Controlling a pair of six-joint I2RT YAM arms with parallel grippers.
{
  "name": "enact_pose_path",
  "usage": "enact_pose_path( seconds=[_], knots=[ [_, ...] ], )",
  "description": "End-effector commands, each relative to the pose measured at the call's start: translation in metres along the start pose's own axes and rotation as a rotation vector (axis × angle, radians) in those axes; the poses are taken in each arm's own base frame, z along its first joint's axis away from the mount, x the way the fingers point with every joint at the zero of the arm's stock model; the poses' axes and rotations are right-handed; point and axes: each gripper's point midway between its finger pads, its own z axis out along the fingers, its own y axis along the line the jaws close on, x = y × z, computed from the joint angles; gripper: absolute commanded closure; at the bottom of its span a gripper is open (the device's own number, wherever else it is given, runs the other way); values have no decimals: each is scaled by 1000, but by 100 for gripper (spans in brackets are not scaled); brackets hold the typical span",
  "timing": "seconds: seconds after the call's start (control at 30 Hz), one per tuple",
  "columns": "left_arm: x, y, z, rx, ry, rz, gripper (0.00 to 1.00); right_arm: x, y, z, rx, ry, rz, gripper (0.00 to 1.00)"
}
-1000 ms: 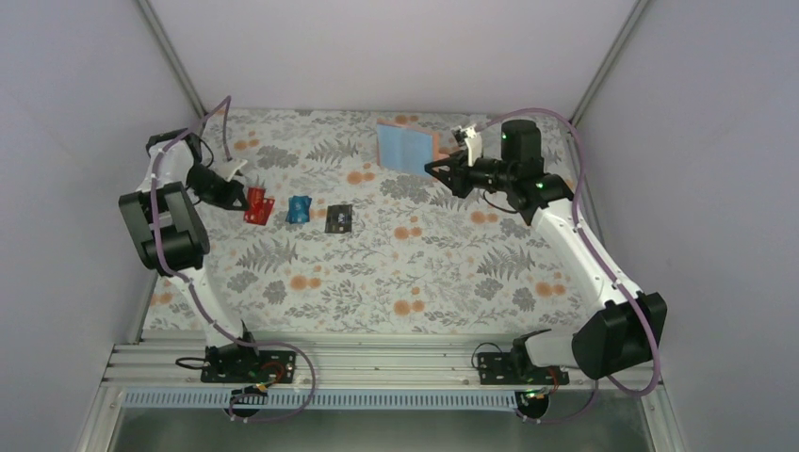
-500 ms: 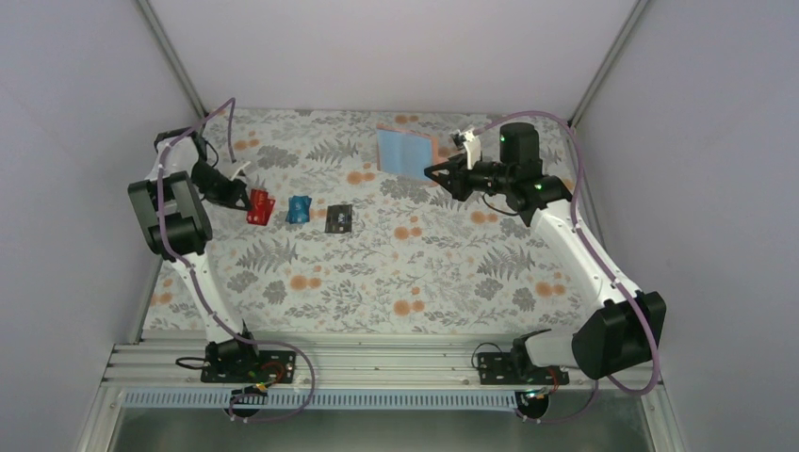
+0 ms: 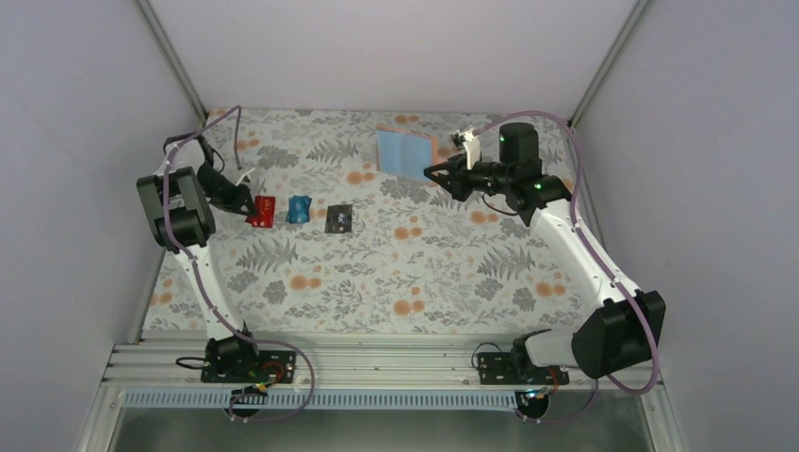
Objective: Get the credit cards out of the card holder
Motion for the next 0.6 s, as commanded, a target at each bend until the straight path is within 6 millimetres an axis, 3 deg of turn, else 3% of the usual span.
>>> enact_pose_path(
  seconds=[0.0,0.17,0.27,0.37,0.47,0.57],
  knots=[
    [-12,12,-11,-62,-11,25,89,-1,4,0,-28,-3,-16,96],
    [-16,20,-17,-104,-7,18,84,-2,6,-1,-36,-6,-18,96],
    [-19,19,-23,-117,-21,22,65,-2,7,0,-44,-4,-16,96],
    [-30,9,-43,-132,-80,53,50,-3,10,-1,-60,-4,-15,96],
    [-52,-20,-80,-128,-217,114,42,-3,16,-2,-86,-8,-21,96],
    [-79,-85,-130,-35,-434,234,31,-8,27,-6,-136,-25,-37,96]
  ],
)
